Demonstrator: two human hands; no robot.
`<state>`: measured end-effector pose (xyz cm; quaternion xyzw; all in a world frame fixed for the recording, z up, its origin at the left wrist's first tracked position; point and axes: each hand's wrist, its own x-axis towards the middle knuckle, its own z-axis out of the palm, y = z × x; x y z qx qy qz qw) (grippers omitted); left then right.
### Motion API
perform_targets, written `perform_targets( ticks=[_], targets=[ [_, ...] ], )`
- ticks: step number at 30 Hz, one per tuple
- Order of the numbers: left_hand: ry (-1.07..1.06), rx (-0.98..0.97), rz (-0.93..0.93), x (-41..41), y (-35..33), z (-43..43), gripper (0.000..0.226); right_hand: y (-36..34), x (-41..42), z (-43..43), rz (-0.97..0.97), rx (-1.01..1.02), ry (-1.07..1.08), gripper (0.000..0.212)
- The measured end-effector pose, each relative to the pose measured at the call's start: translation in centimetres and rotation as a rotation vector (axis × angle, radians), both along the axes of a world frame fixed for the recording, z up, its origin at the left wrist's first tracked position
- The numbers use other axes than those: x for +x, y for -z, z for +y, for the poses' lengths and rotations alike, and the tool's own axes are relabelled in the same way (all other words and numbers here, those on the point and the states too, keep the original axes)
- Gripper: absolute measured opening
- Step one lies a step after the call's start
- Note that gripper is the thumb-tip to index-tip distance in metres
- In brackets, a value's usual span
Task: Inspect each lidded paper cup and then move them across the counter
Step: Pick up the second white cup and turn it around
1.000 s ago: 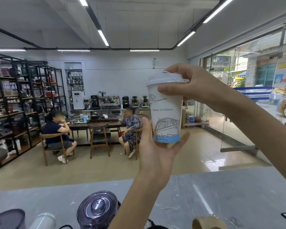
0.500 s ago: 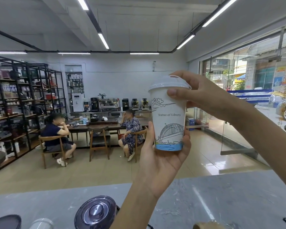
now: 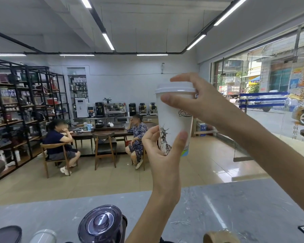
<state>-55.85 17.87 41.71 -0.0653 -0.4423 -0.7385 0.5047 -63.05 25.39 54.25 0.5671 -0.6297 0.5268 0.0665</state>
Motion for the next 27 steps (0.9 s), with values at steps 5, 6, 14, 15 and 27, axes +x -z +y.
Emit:
perform_targets(
  ticks=[5, 6, 14, 15, 27],
  targets=[
    [0.498, 0.095, -0.075, 1.3, -0.7, -1.3, 0.062, -0.2, -1.1, 0.6, -0.087, -0.078, -0.148, 0.041],
    [0.576, 0.093, -0.094, 1.5, -0.8, -1.3, 0.065, -0.1, -1.2, 0.6, -0.115, -0.084, -0.170, 0.040],
    [0.592, 0.105, -0.073, 0.9, -0.1, -1.1, 0.063, 0.1, -2.0, 0.7, -0.152, -0.018, -0.209, 0.049],
    [0.587, 0.116, -0.066, 0.9, 0.0, -1.1, 0.061, 0.1, -2.0, 0.7, -0.148, -0.004, -0.221, 0.047],
    [-0.261, -0.034, -0.037, 0.0, 0.4, 0.2, 0.056, 0.7, -0.2, 1.4, -0.148, 0.139, -0.126, 0.095]
  ],
)
